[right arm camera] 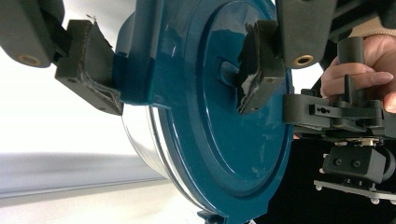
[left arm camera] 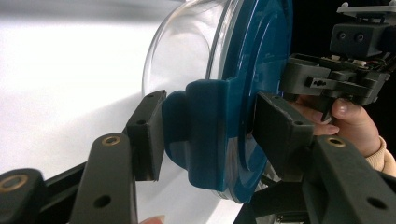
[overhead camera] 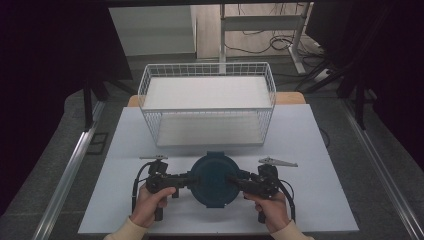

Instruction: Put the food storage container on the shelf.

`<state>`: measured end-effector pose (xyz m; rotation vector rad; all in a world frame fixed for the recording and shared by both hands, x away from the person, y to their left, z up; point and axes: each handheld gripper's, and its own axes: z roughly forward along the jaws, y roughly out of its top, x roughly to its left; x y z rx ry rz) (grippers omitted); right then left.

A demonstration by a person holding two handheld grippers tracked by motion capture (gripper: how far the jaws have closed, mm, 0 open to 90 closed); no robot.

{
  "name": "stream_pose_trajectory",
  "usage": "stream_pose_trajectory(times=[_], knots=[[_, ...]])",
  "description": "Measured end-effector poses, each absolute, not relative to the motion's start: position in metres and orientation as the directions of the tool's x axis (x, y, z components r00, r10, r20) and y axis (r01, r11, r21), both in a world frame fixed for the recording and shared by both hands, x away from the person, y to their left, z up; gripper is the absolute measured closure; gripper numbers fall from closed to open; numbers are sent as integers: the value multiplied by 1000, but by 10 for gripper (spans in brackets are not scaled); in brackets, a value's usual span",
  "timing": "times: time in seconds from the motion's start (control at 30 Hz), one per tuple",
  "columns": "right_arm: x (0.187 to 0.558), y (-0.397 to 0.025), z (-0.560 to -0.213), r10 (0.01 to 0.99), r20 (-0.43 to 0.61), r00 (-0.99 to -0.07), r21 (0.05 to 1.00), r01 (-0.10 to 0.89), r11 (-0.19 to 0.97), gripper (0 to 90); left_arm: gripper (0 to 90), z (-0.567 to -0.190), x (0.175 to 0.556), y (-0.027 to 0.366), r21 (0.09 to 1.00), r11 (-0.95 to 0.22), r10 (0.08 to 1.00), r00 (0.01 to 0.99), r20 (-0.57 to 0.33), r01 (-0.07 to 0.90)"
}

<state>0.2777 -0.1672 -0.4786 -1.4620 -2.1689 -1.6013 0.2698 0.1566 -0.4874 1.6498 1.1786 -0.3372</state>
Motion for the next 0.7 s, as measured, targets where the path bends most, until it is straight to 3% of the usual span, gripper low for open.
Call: stream_pose_trajectory(times=[0.7], knots=[[276, -164, -450, 628, 487, -607, 767, 642, 25, 341, 462, -461, 265, 161, 632, 29, 526, 526, -668, 774]])
